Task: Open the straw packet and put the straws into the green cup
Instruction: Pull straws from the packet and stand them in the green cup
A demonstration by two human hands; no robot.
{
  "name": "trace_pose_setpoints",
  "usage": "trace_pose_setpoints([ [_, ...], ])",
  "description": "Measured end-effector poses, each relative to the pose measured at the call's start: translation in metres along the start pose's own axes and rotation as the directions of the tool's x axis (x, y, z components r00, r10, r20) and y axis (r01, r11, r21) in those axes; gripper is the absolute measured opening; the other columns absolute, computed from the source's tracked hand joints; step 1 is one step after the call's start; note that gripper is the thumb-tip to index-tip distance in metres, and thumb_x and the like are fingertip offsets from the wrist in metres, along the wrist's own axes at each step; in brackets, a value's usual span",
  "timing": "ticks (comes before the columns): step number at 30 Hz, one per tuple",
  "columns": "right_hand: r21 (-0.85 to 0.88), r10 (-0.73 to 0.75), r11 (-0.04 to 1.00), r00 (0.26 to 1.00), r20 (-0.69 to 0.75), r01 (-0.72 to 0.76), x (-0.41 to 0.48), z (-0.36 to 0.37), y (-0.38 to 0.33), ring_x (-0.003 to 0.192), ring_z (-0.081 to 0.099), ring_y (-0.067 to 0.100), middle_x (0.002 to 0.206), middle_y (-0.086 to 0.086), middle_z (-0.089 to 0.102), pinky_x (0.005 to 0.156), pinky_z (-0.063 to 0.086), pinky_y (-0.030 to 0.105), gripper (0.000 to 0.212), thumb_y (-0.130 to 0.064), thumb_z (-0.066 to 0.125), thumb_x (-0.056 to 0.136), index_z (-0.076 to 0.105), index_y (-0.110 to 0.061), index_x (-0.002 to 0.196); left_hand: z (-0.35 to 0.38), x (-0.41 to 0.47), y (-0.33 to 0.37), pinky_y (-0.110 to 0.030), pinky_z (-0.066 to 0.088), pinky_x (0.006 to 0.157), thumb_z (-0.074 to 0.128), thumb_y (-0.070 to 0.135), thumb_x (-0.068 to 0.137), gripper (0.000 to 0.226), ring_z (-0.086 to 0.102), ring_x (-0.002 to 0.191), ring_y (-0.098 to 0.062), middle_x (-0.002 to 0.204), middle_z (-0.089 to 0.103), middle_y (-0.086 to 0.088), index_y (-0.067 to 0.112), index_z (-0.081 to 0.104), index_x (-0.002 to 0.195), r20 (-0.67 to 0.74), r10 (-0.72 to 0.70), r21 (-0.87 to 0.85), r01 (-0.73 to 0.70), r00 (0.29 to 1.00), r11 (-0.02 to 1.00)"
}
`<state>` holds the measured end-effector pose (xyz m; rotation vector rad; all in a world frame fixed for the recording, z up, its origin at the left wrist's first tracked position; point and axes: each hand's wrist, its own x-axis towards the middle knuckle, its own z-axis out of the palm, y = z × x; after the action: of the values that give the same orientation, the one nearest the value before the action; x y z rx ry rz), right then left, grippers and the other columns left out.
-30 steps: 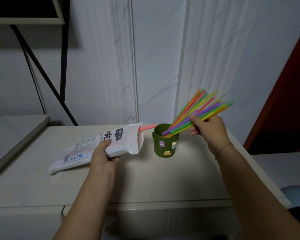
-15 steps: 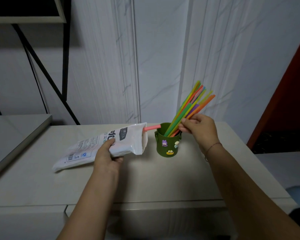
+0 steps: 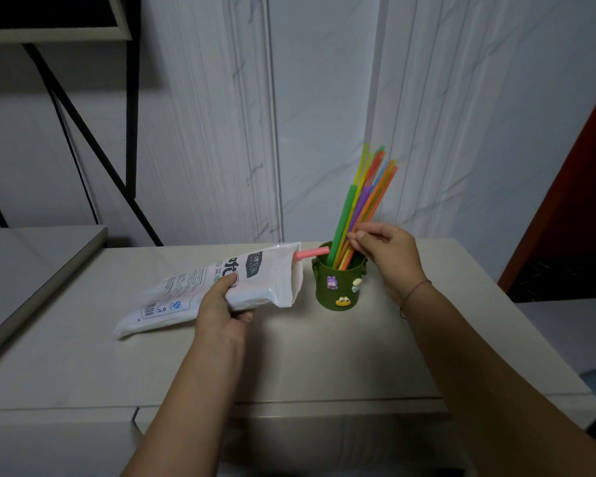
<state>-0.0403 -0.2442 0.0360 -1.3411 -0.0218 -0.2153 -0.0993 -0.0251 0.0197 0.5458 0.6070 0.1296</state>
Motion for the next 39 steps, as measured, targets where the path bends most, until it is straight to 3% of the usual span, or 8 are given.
trace_pose_setpoints([
  [8,-0.045,0.093,0.995,0.993,0.067,-0.090,0.002,-0.003,0.001,0.101,0.065,0.022,0.108,0.016,0.066,0.079,0.056,0.017,0.018,-0.004,0.057,0.088,0.062,-0.006,0.106,0.003,-0.001,-0.004,-0.029,0.055,0.051,0.062,0.000,0.083,0.013,0.062,0.072,-0.016,0.084,0.064,-0.003,0.012,0.057,0.082,0.004,-0.011,0.034,0.010,1.000,0.999],
  [15,-0.085,0.117,0.990,0.993,0.010,-0.116,-0.007,-0.013,-0.010,0.076,0.069,0.012,0.085,0.010,0.069,0.069,0.057,0.017,0.017,-0.005,0.050,0.093,0.064,-0.001,0.101,0.005,-0.007,-0.006,-0.028,0.056,0.049,0.064,0.000,0.082,0.016,0.063,0.073,-0.016,0.086,0.066,-0.003,0.014,0.058,0.086,0.006,0.009,0.041,-0.009,1.000,0.999],
  [19,-0.109,0.164,0.980,0.986,-0.026,-0.166,-0.019,-0.006,-0.018,0.064,0.067,0.007,0.081,0.007,0.068,0.059,0.056,0.015,0.019,-0.010,0.049,0.093,0.067,-0.006,0.094,0.007,-0.013,-0.007,-0.027,0.057,0.066,0.067,0.001,0.080,0.032,0.067,0.079,-0.014,0.098,0.070,-0.002,0.013,0.062,0.110,0.043,0.063,0.069,-0.066,0.997,0.995],
  [22,-0.051,0.263,0.964,0.965,-0.006,-0.263,-0.032,0.006,-0.022,0.066,0.065,0.012,0.081,0.008,0.067,0.059,0.055,0.018,0.018,-0.012,0.050,0.092,0.066,-0.006,0.089,0.008,-0.017,-0.007,-0.031,0.059,0.077,0.068,0.000,0.078,0.046,0.069,0.095,-0.019,0.115,0.070,-0.005,0.009,0.061,0.122,0.097,0.141,0.045,-0.146,0.985,0.988],
  [24,-0.025,0.353,0.936,0.935,0.030,-0.352,-0.041,0.015,-0.023,0.078,0.066,0.017,0.086,0.008,0.067,0.065,0.057,0.024,0.021,-0.015,0.049,0.092,0.064,-0.003,0.101,0.010,-0.019,-0.008,-0.037,0.056,0.088,0.069,-0.001,0.078,0.050,0.068,0.103,-0.020,0.118,0.069,-0.006,0.011,0.059,0.125,0.136,0.201,0.029,-0.206,0.970,0.978],
  [29,0.262,0.601,0.745,0.788,0.137,-0.614,-0.057,0.032,-0.021,0.115,0.055,0.041,0.123,0.028,0.059,0.087,0.048,0.043,0.045,-0.023,0.033,0.100,0.047,0.009,0.128,0.012,-0.026,-0.011,-0.034,0.056,0.084,0.072,-0.002,0.075,0.037,0.071,0.096,-0.018,0.106,0.074,-0.004,0.014,0.065,0.108,0.200,0.325,0.045,-0.341,0.924,0.939],
  [32,0.405,0.652,0.625,0.732,0.198,-0.667,-0.058,0.033,-0.021,0.109,0.058,0.035,0.131,0.021,0.056,0.076,0.049,0.044,0.046,-0.026,0.029,0.102,0.050,0.009,0.122,0.014,-0.029,-0.011,-0.034,0.056,0.085,0.072,-0.001,0.076,0.043,0.070,0.099,-0.017,0.110,0.073,-0.003,0.016,0.063,0.115,0.279,0.426,0.087,-0.464,0.861,0.881],
  [39,0.428,0.648,0.619,0.736,0.194,-0.658,-0.057,0.031,-0.019,0.090,0.062,0.031,0.132,0.018,0.056,0.063,0.049,0.045,0.032,-0.013,0.033,0.098,0.055,0.003,0.114,0.018,-0.033,-0.012,-0.046,0.051,0.097,0.074,0.003,0.076,0.060,0.065,0.110,-0.023,0.122,0.067,-0.008,0.016,0.053,0.131,0.434,0.496,0.182,-0.613,0.752,0.769],
])
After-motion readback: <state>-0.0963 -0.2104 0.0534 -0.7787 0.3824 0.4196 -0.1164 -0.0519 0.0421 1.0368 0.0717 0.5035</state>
